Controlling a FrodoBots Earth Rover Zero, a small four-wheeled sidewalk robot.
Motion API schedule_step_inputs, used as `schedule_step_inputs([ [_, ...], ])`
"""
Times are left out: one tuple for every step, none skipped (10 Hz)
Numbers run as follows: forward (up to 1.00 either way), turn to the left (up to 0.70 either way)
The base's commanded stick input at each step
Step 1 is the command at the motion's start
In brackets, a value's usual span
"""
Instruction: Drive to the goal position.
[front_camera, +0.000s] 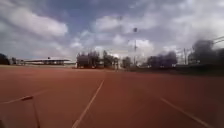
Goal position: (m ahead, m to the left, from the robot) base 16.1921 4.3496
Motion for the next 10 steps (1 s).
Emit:
schedule_step_inputs([
  [0.7, 0.0],
  [0.7, 0.0],
  [0.7, 0.0],
  [0.7, 0.0],
  [0.7, 0.0],
  [0.7, 0.0],
  [0.7, 0.0],
  [0.7, 0.0],
  [0.7, 0.0],
  [0.7, 0.0],
])
